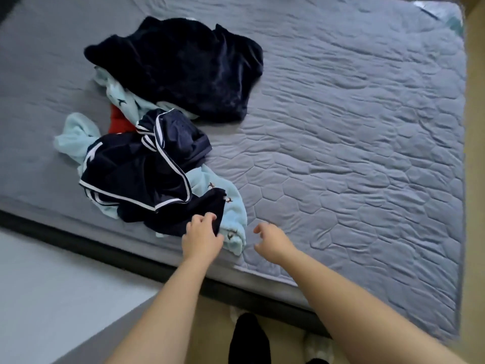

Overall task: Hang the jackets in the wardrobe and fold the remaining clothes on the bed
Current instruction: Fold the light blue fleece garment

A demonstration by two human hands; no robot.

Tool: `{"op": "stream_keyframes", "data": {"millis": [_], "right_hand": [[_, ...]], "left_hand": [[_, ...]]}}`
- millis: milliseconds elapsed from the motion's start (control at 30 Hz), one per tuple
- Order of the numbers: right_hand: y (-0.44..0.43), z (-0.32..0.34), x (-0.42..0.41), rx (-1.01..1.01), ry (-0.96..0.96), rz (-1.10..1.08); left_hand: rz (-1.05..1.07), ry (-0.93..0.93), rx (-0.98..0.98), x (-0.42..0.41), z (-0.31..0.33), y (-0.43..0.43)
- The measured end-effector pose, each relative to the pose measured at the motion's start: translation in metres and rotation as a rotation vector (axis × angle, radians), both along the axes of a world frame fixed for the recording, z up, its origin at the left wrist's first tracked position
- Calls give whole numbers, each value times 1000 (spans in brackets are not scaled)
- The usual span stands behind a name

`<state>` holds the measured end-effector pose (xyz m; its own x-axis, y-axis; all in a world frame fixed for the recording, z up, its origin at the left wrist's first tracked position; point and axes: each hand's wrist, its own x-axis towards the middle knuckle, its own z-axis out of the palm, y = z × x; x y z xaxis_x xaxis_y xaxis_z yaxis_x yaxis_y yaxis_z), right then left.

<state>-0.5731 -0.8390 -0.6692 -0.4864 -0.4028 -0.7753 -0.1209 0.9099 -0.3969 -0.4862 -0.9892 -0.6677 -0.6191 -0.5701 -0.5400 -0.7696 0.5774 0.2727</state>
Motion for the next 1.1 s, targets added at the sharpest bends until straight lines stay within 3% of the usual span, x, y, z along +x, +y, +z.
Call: {"op": "stream_keyframes", "data": {"millis": [100, 233, 467, 800, 867, 1000, 1100], "right_hand": [[-39, -52, 12, 65, 5, 27], [-85, -107, 23, 82, 108, 4], [-86, -146, 17, -27, 255, 129], [-31, -2, -108, -118, 357, -249], [-31, 36, -114, -226, 321, -255], [-40, 118, -106, -441, 229, -249], [-47, 190, -101, -608, 184, -233]], "left_hand": [[-399, -128, -239, -20, -42, -25], [-770, -283, -360, -24, -93, -65], [-1019, -357, -521, -6, -124, -115], [-893, -684, -540, -15, -19, -133], [-834, -588, -486, -26, 12, -116], [-526, -162, -252, -58, 80, -67], [-291, -4, -250, -72, 137, -40]]}}
